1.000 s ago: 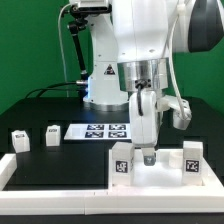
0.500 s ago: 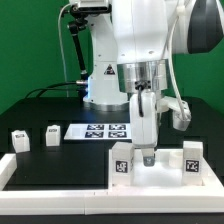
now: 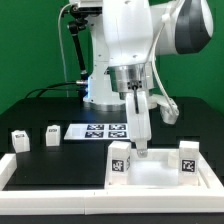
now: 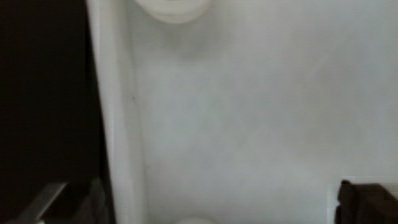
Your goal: Assemble square table
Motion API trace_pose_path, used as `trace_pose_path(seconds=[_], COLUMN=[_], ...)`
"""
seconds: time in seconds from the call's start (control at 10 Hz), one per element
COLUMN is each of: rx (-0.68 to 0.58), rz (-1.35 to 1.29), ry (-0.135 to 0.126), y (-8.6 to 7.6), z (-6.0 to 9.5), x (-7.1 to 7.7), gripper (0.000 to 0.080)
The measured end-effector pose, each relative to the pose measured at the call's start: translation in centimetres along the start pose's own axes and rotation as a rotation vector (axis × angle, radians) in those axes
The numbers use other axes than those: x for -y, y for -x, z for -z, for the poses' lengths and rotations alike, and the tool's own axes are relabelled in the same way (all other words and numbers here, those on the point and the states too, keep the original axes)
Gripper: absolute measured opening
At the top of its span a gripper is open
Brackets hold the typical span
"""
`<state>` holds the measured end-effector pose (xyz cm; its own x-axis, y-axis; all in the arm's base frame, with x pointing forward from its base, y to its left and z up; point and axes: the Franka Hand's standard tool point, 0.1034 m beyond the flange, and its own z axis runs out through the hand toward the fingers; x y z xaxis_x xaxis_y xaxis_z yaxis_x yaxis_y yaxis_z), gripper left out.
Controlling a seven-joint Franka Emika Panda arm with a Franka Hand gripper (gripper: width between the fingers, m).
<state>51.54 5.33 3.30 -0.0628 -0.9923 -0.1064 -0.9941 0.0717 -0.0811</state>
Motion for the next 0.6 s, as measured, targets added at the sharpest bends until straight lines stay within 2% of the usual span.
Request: trace_pose_path(seconds=[0.2,0.3,0.6], rx=[-0.015,-0.021,-0.022], rz=[0.011,0.017,0.015], ry=[0.010,0.026,0.034], y=[1.3,1.3,1.1], z=[-1.5,-2.2,-2.5], x=[-1.0,-1.4,-1.4], gripper=[0.0649,0.0649,0.0635])
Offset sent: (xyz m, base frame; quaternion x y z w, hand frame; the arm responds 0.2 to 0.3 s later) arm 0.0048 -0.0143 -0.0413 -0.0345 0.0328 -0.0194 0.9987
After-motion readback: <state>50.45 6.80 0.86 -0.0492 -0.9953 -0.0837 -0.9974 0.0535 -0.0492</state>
